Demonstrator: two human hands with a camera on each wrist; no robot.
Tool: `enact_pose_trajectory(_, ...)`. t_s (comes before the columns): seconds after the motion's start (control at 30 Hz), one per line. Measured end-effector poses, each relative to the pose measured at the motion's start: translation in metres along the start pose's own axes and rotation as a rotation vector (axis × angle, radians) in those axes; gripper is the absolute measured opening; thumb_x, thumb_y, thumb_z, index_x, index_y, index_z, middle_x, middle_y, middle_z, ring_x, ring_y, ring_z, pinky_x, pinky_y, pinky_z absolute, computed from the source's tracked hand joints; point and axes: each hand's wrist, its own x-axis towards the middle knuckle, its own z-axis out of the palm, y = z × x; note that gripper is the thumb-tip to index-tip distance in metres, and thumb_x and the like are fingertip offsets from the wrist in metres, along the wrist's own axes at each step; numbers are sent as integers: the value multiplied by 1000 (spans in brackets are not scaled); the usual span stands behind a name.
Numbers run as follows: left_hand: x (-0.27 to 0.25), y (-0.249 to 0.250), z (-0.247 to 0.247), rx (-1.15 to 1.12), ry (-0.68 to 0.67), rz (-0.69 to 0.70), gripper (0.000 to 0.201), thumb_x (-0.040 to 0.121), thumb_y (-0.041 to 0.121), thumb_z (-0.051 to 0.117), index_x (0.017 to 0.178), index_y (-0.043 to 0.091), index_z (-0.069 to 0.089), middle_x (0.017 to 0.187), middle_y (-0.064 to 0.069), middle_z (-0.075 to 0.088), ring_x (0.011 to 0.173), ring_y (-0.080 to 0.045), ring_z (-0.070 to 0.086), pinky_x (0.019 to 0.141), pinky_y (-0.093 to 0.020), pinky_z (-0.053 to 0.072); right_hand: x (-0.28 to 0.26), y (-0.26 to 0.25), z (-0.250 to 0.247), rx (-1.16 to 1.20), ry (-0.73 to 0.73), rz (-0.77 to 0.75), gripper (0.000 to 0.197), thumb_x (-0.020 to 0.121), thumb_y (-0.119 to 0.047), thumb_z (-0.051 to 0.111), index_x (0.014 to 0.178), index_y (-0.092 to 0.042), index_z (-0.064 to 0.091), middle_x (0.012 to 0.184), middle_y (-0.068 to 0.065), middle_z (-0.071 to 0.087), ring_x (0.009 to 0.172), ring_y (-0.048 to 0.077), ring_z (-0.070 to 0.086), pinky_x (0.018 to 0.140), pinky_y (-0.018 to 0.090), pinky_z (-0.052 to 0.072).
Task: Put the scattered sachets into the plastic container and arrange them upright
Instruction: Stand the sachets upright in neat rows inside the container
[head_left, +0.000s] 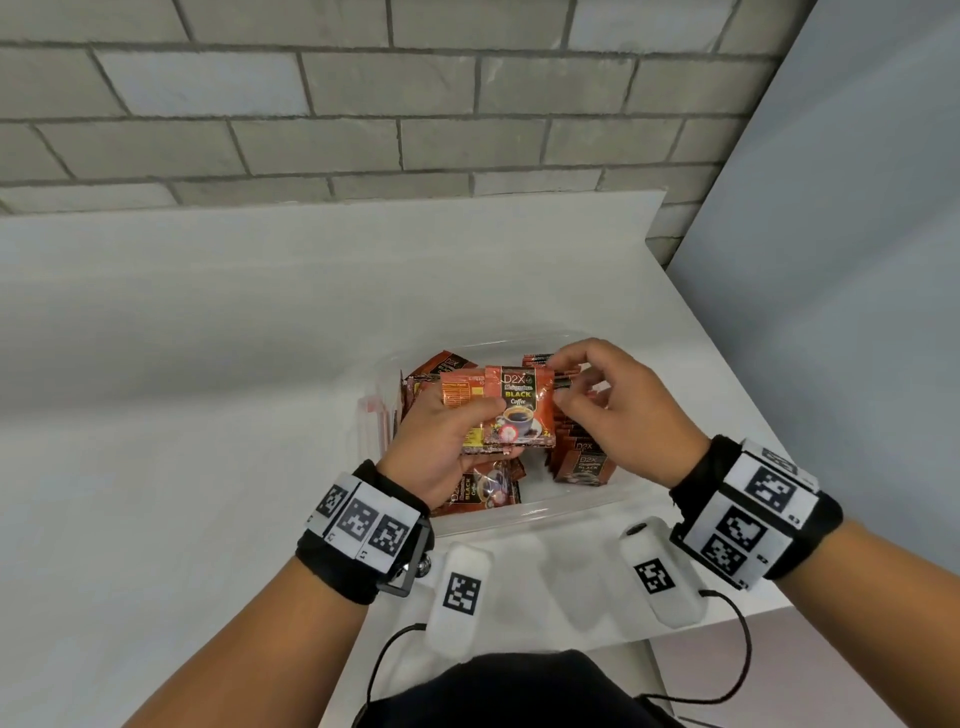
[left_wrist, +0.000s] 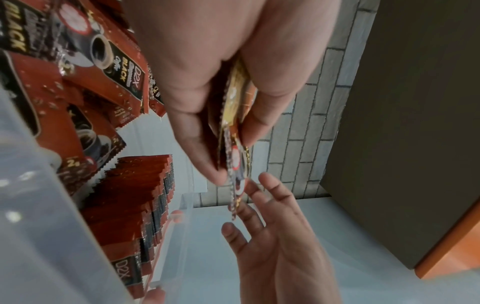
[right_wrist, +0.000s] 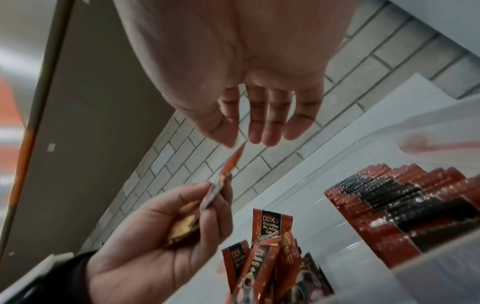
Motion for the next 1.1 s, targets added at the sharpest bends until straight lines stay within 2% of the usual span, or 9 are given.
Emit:
enact_pose_trajectory(0.07, 1, -3, 2, 34, -23, -5, 16, 88, -3, 59, 96, 10, 64, 89, -9, 73, 79, -24, 71, 65, -40, 60, 2, -1, -1, -10, -18, 44, 26, 89, -18, 63, 114, -26, 59, 105, -17, 60, 83, 1, 57, 72, 8, 44)
enact_pose_trajectory(0.2, 2, -5, 8, 90, -49, -7, 17, 88, -3, 59, 100, 7, 62, 85, -4, 73, 76, -19, 70, 58, -31, 57, 5, 0, -6, -86, -148, 77, 32, 89, -16, 63, 120, -25, 59, 90, -13, 60, 77, 2, 56, 70, 9, 45)
enact_pose_trajectory(0.3, 5, -3, 7, 94, -19, -16, 22, 89, 10, 60, 111, 5, 60, 90, -4, 71, 80, -16, 69, 67, -30, 53, 4, 3, -13, -106, -210, 90, 24, 89, -14, 63, 109, -28, 63, 90, -13, 62, 77, -2, 55, 70, 6, 42)
enact_pose_trajectory(0.4, 11, 1, 1, 21, 28, -29, 20, 92, 17, 59, 109, 8, 59, 85, -5, 68, 71, -17, 66, 69, -34, 54, -1, 8, -20, -165, -223, 78, 17, 87, -11, 65, 92, -28, 63, 85, -12, 63, 74, -4, 55, 69, 8, 42)
enact_pose_trajectory(0.57, 14, 3, -6, -22, 60, -43, 15, 91, 17, 60, 104, 11, 62, 83, -7, 69, 70, -17, 65, 77, -40, 54, -10, 23, -28, -423, -407, 100, 13, 83, -10, 66, 86, -23, 64, 79, -8, 68, 74, 10, 61, 75, 27, 49)
enact_pose_trajectory(0.67, 14, 3, -6, -26, 52, -39, 13, 91, 17, 59, 102, 11, 62, 84, -7, 69, 70, -18, 65, 75, -39, 54, -13, 26, -25, -674, -489, 40, 8, 85, -18, 62, 90, -24, 65, 85, -11, 67, 81, 11, 61, 83, 26, 41)
enact_pose_trajectory(0.77, 12, 3, -6, -25, 45, -39, 12, 91, 17, 59, 101, 11, 61, 83, -8, 69, 69, -18, 65, 72, -38, 54, -13, 28, -19, -857, -483, 24, 8, 87, -21, 56, 88, -25, 63, 88, -14, 63, 82, 9, 57, 79, 27, 26)
enact_pose_trajectory(0.87, 10, 3, -7, -31, 54, -39, 15, 91, 17, 59, 104, 10, 61, 83, -9, 68, 69, -19, 65, 73, -40, 54, -11, 29, -18, -948, -488, 55, 10, 88, -21, 55, 80, -27, 57, 84, -14, 58, 79, 9, 53, 76, 28, 20)
enact_pose_trajectory(1.1, 7, 1, -9, -36, 69, -45, 19, 90, 18, 60, 107, 10, 61, 84, -9, 68, 70, -20, 64, 73, -40, 54, -5, 35, -13, -1105, -520, 38, 37, 88, -22, 52, 60, -29, 30, 64, -13, 41, 70, 13, 44, 76, 27, 20)
